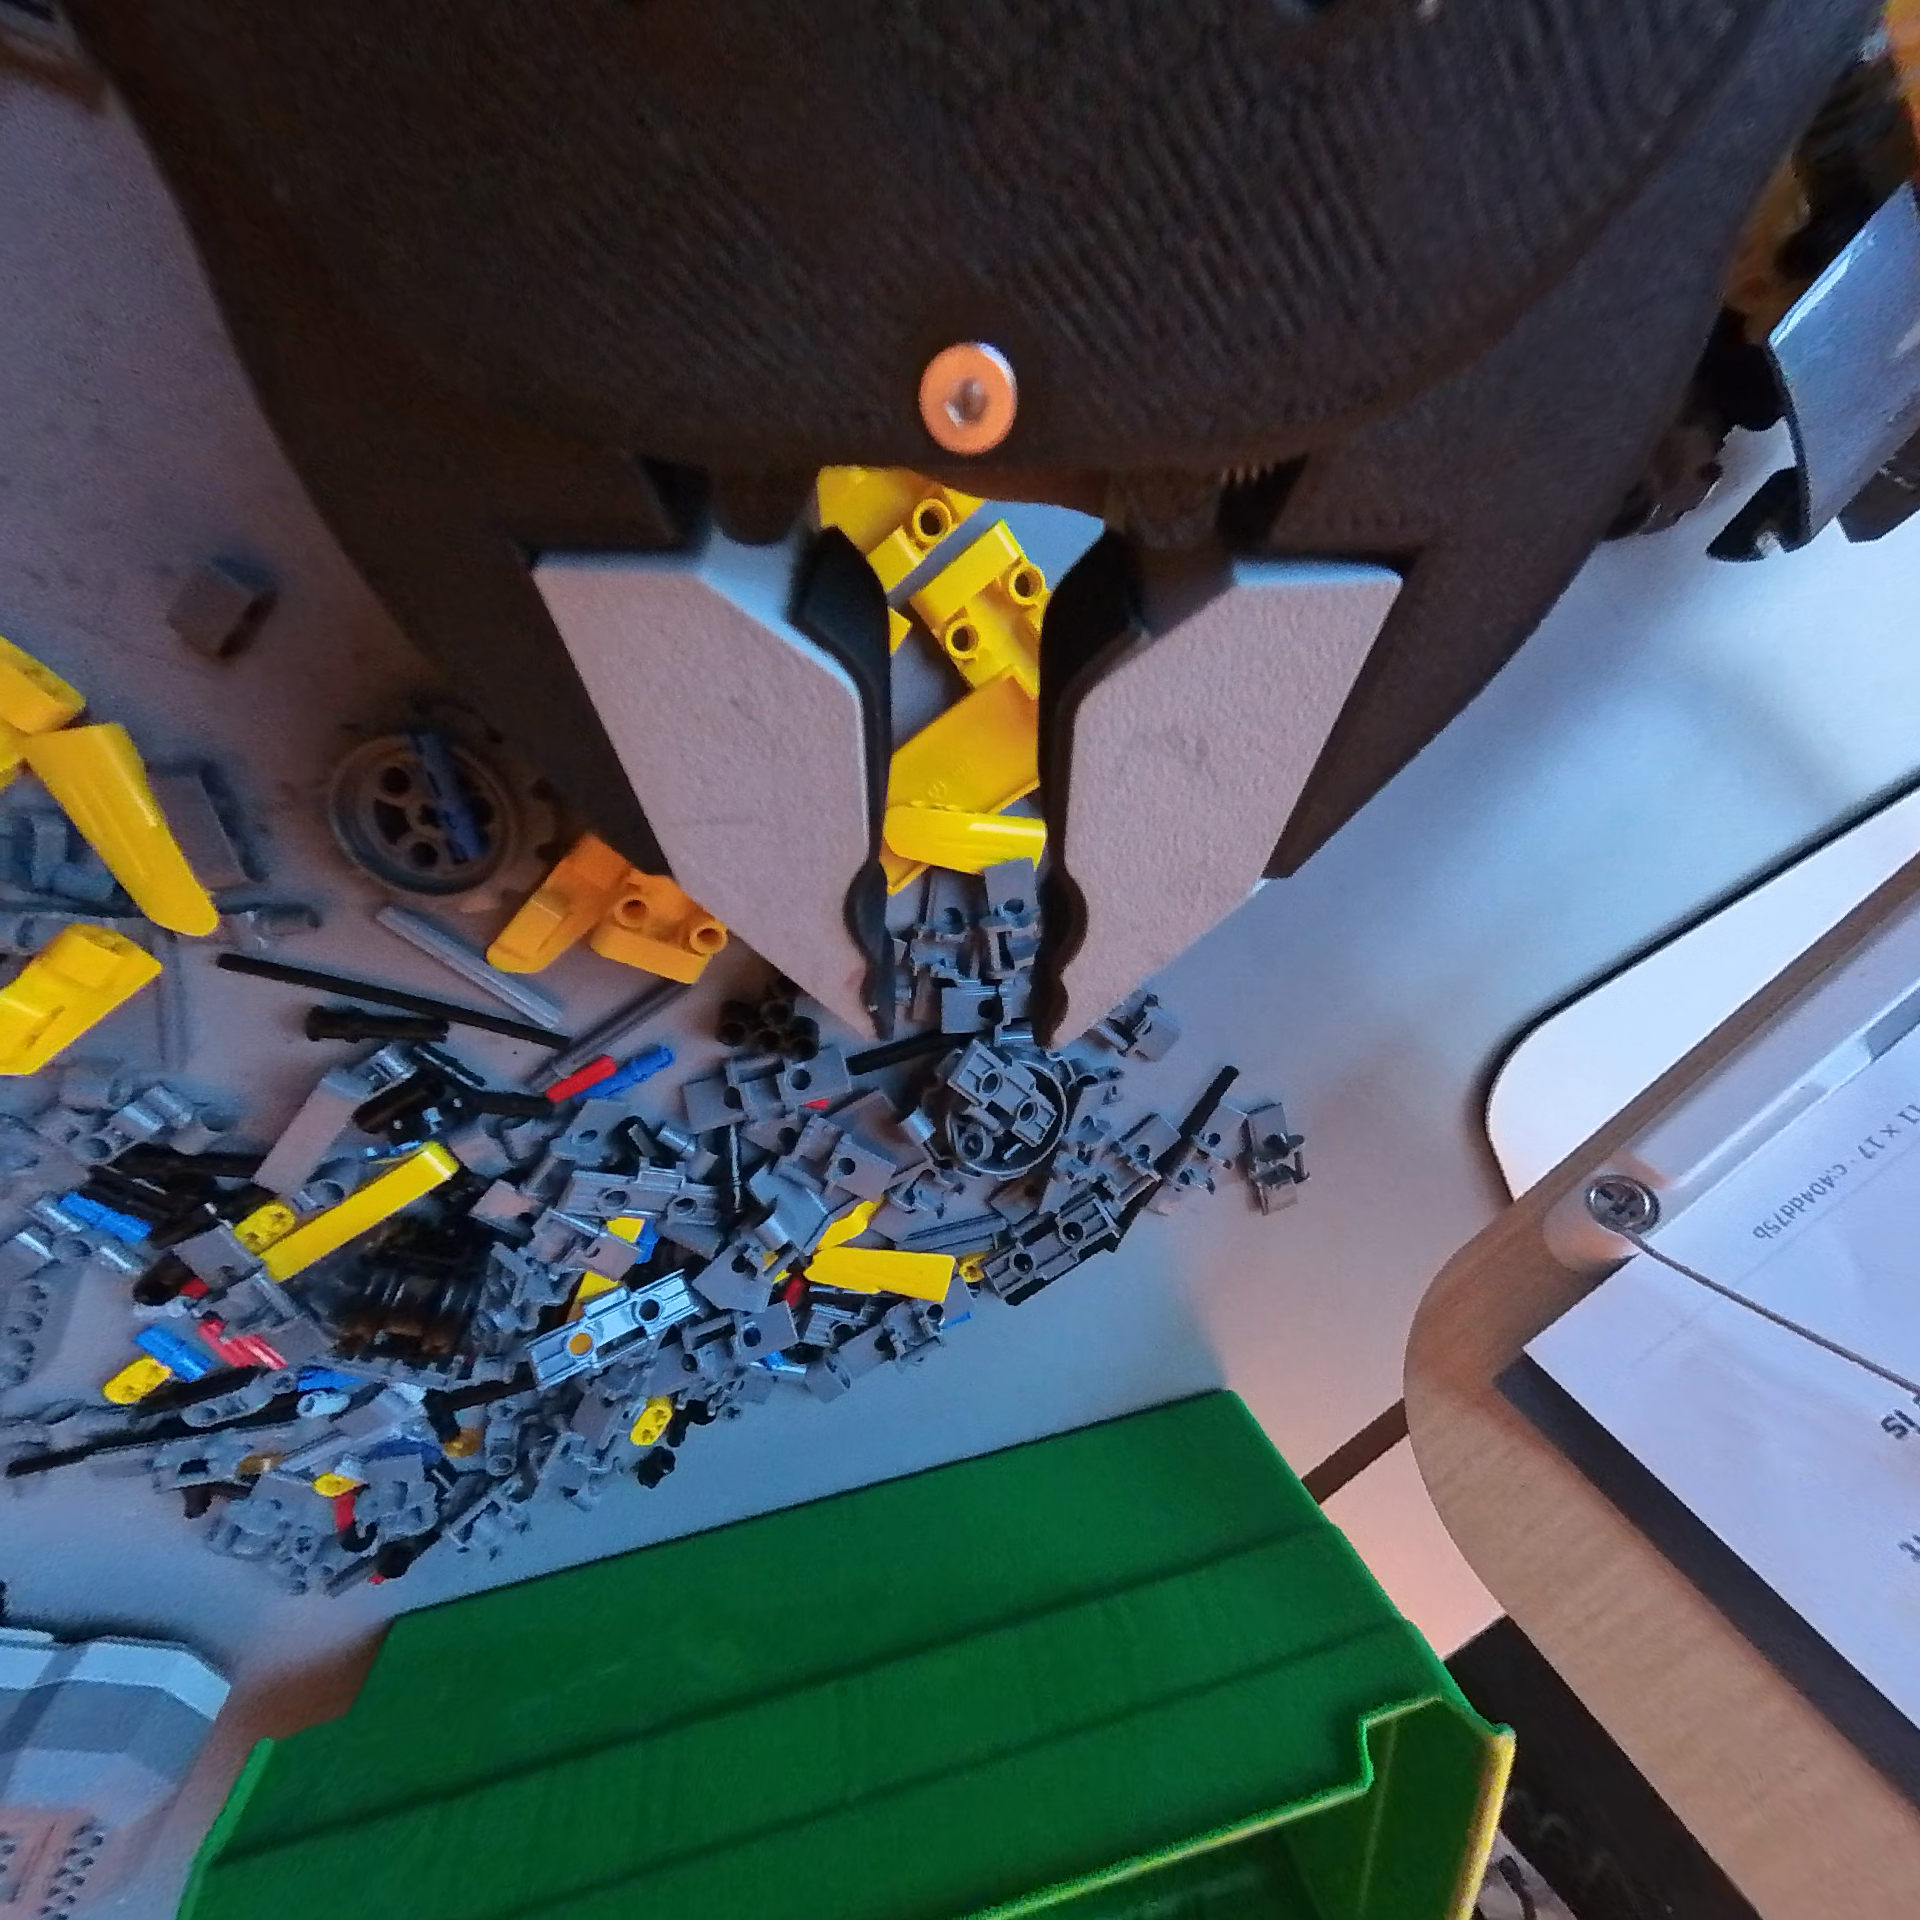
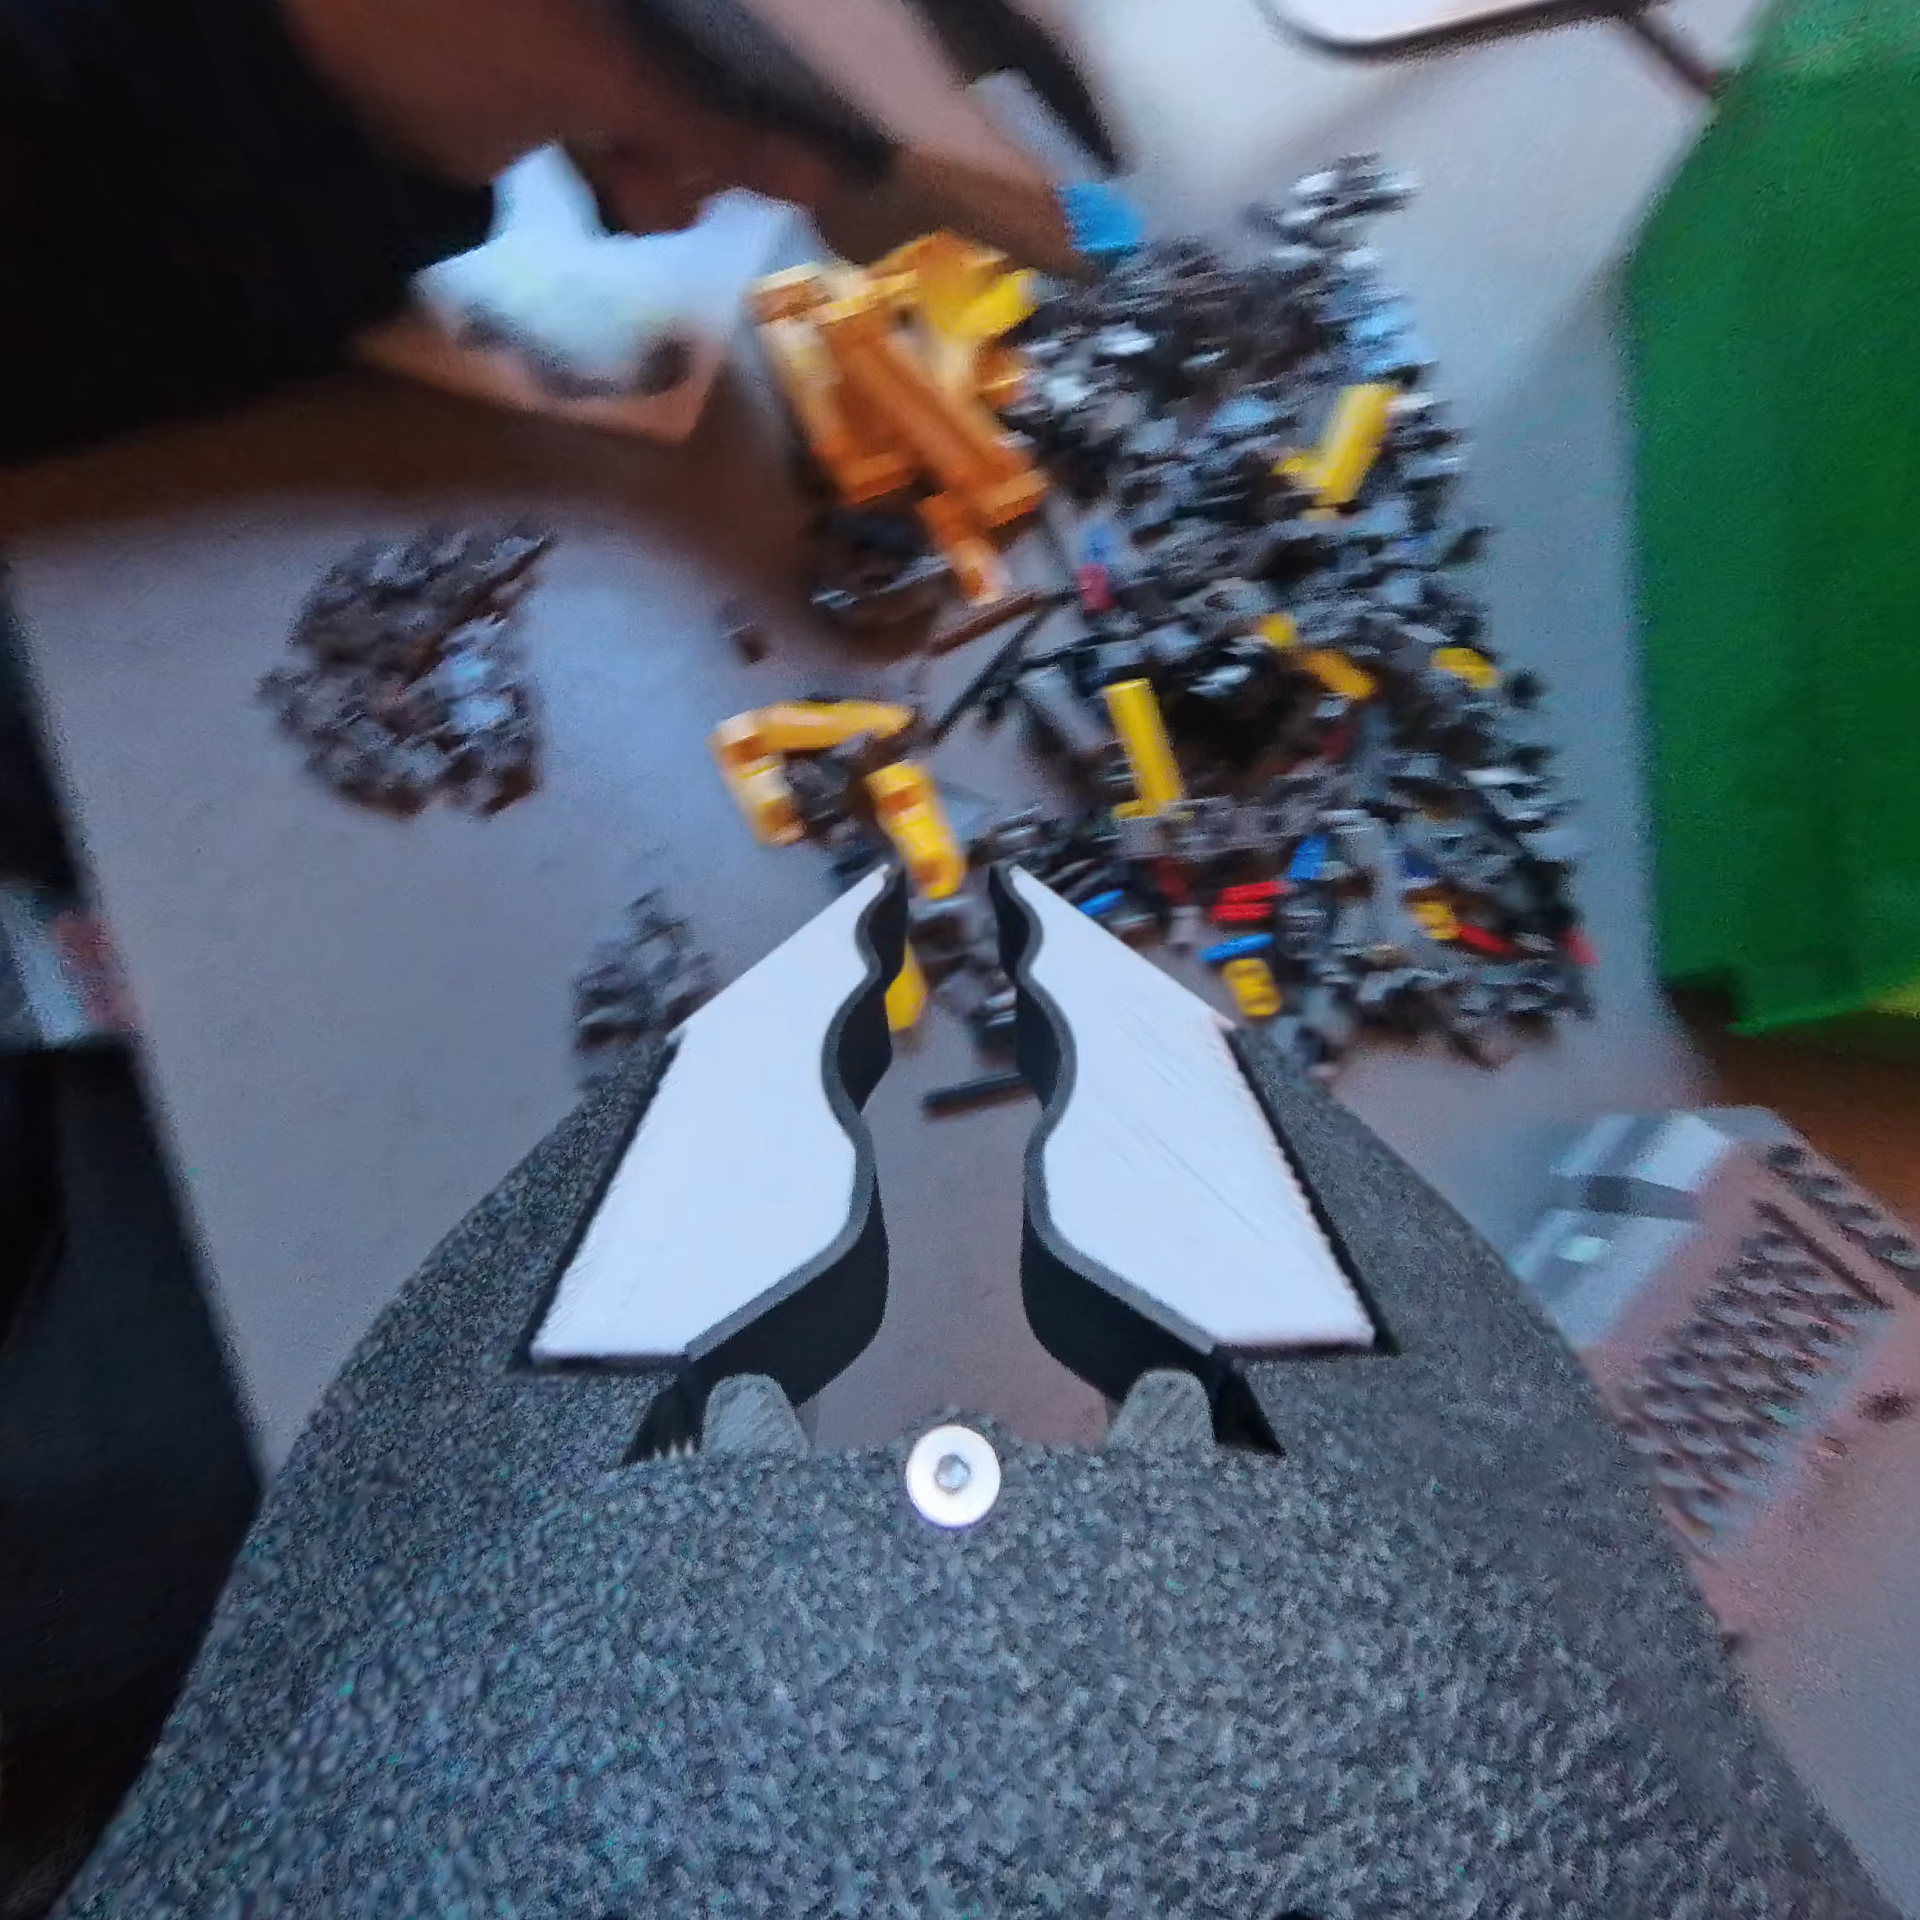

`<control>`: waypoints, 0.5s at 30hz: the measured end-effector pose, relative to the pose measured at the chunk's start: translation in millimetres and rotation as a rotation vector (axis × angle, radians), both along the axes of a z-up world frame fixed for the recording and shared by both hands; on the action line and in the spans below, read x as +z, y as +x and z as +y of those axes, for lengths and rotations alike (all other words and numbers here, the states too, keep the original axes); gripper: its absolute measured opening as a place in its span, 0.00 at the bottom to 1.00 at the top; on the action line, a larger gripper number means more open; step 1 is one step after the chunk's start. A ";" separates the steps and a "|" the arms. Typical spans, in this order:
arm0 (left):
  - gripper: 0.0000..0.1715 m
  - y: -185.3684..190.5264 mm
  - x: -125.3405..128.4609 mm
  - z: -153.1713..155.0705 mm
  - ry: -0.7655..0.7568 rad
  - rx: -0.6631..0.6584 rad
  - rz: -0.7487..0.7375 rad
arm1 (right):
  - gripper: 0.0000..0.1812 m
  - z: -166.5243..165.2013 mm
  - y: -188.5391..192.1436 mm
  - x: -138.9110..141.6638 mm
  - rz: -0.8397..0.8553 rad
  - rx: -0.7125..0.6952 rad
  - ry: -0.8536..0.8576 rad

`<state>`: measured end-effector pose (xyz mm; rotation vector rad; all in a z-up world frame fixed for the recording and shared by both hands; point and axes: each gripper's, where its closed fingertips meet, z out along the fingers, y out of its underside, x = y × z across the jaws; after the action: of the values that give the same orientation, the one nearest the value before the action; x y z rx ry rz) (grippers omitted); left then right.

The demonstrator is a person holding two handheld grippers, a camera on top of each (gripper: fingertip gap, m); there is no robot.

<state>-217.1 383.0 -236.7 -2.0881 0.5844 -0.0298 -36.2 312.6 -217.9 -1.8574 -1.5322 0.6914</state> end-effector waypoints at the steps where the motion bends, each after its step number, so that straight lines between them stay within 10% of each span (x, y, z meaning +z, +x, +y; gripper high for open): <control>1: 0.13 0.2 0.2 0.0 0.002 0.000 0.002 | 0.09 20.4 -1.9 0.4 0.003 -0.079 0.039; 15: 0.10 -22.1 2.1 5.0 -0.022 0.120 -0.097 | 0.10 114.2 -80.3 41.4 0.446 -0.221 0.078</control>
<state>-239.2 387.9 -234.7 -2.1268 0.4009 -0.0685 -116.6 426.8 -176.5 -1.6432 -1.0373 0.8574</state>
